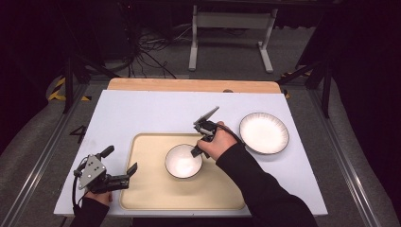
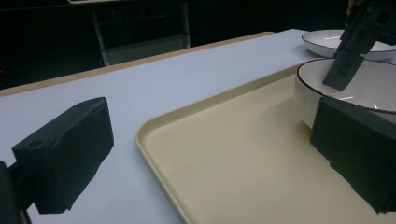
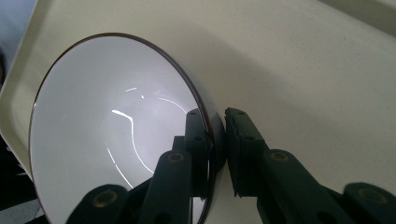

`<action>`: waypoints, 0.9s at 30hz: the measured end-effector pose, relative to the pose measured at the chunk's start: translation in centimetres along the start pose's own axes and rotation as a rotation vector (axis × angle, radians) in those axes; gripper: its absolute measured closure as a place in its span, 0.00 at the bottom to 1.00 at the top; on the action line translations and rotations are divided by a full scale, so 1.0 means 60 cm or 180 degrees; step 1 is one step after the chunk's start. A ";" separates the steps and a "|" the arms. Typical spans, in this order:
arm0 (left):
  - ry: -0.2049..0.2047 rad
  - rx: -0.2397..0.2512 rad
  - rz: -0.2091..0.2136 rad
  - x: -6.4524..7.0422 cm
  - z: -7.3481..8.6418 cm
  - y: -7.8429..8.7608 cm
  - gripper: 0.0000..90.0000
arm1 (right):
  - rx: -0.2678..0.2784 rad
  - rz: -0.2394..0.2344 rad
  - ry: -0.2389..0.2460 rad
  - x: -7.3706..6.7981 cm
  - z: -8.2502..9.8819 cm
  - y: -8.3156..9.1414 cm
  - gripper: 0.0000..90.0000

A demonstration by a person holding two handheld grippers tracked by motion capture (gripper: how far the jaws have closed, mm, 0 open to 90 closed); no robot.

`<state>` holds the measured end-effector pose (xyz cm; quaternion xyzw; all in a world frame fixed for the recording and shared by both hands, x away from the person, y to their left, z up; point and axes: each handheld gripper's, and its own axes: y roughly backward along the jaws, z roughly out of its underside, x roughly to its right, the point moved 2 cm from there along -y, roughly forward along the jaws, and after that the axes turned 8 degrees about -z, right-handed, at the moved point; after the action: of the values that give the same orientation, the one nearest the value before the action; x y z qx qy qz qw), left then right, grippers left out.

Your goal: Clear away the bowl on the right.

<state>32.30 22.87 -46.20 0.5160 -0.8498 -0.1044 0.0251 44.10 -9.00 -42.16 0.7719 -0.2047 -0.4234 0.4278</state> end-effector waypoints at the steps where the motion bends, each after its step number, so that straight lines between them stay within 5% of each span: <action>1: 0.0002 -0.0002 0.0003 0.000 0.000 0.000 0.00 | -0.0005 -0.0004 -0.0007 0.000 0.000 0.000 0.88; 12: 0.0012 -0.0006 0.0004 0.000 0.000 -0.001 0.00 | 0.0210 0.0061 0.0203 -0.014 0.001 0.019 0.72; 27: 0.0011 -0.0008 0.0001 0.000 0.000 0.000 0.00 | 0.0927 0.0205 0.0887 -0.040 0.023 0.062 0.45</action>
<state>32.33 22.86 -46.21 0.5160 -0.8497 -0.1046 0.0272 41.76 -10.08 -38.28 0.8698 -0.2271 -0.2646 0.3492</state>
